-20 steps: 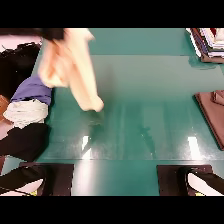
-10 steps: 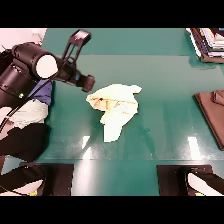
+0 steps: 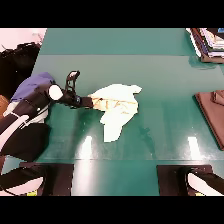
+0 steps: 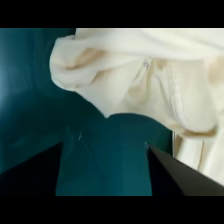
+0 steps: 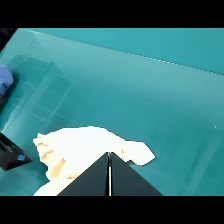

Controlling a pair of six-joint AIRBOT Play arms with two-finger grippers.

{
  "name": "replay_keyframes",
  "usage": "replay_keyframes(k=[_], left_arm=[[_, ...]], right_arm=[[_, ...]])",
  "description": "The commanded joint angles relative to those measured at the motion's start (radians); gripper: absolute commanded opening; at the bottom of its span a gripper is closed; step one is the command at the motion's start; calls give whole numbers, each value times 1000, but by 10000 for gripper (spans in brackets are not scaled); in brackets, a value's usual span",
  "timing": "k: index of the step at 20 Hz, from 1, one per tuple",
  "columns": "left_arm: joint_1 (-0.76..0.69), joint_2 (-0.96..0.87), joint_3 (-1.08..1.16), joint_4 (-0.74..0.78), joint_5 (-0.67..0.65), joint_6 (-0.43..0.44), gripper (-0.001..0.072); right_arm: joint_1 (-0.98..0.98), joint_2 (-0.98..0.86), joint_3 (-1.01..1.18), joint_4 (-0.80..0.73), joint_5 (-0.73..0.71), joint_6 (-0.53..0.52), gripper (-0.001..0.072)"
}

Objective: Fold the shirts.

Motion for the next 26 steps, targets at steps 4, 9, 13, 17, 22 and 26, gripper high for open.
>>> replay_keyframes(k=[4, 9, 13, 17, 22, 26], left_arm=[[9, -93, -35, -112, 262, 13, 609], [8, -111, 12, -111, 319, 14, 300], [27, -108, 54, -57, 254, 51, 27], [106, -108, 234, 6, 39, 149, 27], [130, -109, 330, 20, -12, 181, 27], [130, -109, 330, 21, -37, 179, 27]], right_arm=[[0, 0, 0, -6, 42, 1, 15], [0, 27, -104, -6, 50, 2, 15], [0, 95, -379, -7, 19, 15, 15], [24, 144, -771, 1, -92, 54, 84], [195, 38, -1181, 252, -404, 30, 543], [360, -187, -1180, 483, -557, -119, 406]])
